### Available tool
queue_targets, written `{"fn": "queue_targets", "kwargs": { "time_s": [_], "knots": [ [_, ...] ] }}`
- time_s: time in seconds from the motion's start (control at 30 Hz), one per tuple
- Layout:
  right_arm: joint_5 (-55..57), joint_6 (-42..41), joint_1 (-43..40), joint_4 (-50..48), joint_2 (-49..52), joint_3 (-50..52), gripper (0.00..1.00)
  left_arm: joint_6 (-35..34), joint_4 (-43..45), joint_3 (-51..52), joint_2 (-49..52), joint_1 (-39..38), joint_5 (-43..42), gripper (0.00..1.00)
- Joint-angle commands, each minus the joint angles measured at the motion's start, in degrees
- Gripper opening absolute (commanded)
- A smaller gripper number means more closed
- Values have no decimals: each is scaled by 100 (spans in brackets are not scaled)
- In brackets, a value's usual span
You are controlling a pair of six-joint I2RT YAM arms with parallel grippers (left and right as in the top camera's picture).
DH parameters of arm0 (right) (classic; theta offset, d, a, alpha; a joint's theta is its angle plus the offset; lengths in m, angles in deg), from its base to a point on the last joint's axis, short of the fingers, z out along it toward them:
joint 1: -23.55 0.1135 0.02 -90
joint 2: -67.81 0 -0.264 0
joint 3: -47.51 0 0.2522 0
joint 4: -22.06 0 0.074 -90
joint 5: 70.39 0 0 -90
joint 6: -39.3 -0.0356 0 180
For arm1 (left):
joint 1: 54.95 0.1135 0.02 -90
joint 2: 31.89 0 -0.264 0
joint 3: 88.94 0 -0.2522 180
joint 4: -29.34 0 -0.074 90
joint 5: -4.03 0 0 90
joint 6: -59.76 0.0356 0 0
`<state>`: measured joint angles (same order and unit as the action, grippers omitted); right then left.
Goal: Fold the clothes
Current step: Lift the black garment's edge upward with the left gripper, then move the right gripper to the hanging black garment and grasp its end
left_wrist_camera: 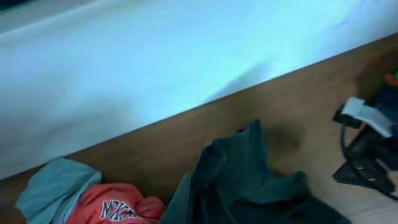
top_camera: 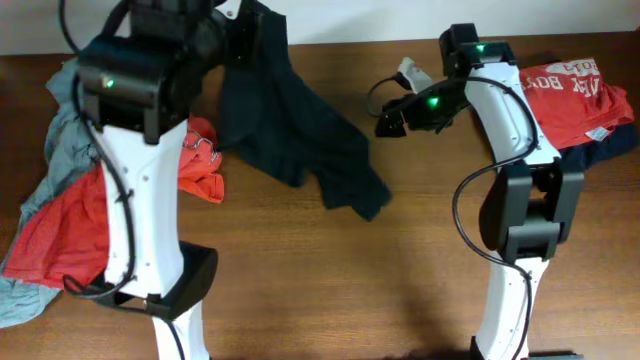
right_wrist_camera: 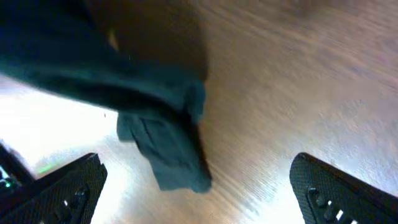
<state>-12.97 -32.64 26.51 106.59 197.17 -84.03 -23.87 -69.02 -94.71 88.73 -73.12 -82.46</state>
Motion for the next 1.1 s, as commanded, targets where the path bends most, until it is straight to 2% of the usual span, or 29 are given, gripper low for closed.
{"fn": "queue_targets", "kwargs": {
  "time_s": [0.0, 0.4, 0.77, 1.07],
  "knots": [
    [-413, 479, 284, -155, -149, 195, 98, -11, 20, -24, -15, 35, -140, 1],
    [-446, 1464, 868, -874, -131, 326, 98, -9, -26, -24, -17, 35, -138, 0],
    [-433, 1626, 911, -1989, 216, 326, 99, -9, -114, -24, -146, 35, -138, 1],
    [-791, 1709, 942, -2190, 546, 326, 99, -7, -129, -24, -323, 35, -116, 1]
  ]
}}
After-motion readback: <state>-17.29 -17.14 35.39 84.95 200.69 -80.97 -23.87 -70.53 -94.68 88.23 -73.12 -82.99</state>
